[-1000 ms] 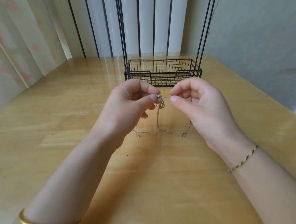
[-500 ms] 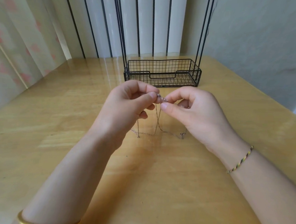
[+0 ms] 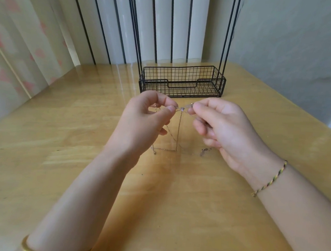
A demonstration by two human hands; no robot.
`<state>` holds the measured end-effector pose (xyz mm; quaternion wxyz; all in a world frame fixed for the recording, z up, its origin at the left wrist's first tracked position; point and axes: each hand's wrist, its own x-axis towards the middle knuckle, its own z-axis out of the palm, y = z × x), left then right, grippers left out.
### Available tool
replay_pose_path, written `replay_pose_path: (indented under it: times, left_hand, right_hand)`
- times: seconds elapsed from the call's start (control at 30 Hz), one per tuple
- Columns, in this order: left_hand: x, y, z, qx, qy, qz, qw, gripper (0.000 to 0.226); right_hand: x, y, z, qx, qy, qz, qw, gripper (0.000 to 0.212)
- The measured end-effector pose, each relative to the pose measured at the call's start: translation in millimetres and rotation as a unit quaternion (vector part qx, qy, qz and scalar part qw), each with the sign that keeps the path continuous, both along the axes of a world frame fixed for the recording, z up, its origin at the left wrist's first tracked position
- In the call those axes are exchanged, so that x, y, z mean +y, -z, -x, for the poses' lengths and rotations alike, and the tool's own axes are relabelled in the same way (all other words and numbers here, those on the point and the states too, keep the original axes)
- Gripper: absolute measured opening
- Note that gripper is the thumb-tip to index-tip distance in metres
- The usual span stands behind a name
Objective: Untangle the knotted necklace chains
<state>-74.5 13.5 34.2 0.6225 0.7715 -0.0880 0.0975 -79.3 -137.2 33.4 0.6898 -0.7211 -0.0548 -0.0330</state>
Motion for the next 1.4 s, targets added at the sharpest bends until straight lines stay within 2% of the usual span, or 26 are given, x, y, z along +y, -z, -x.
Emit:
replay_pose_path:
  times: [0.17,0.3,0.53,0.77,1.0,1.2,1.4]
  left_hand:
    - [-0.6,3.7,-1.8,-0.018,-0.034,-0.056,0.998,0.011]
    - [-2.3,1.9,-0.4,-0.012,-0.035,-0.043,0.998,0.013]
    - [-5.1,-0.6,3.4,-0.003,0.018,-0.003,1.000,0.011]
    - [-5.1,-0.7,3.2,-0.015,0.010,-0.005,1.000,0.012]
    - [-5.7,-0.3,4.3,-0.025,0.016,-0.019,0.999,0.011]
    - [-5.2,1.1,3.4,0.035,0.040,-0.062,0.997,0.007]
    - [-5.1,1.0,4.3,0.077,0.077,-0.067,0.992,0.013]
  right_hand:
    - [-2.4,-1.8,1.5,0.026,-0.007,0.013,1.000,0.019]
    - [-1.6,-1.0,0.5,0.031,-0.003,0.037,0.999,0.015]
    - [-1.8,0.4,0.1,0.025,0.007,0.055,0.998,0.005]
    - [-0.7,-3.1,3.8,0.010,-0.013,0.056,0.998,0.026]
    - [1.1,-5.4,6.5,-0.020,-0.010,0.051,0.998,0.009]
    - [-0.7,-3.8,4.0,-0.039,0.024,0.022,0.999,0.007]
    - [0.3,-5.2,6.7,-0.060,-0.004,0.009,0.998,0.012]
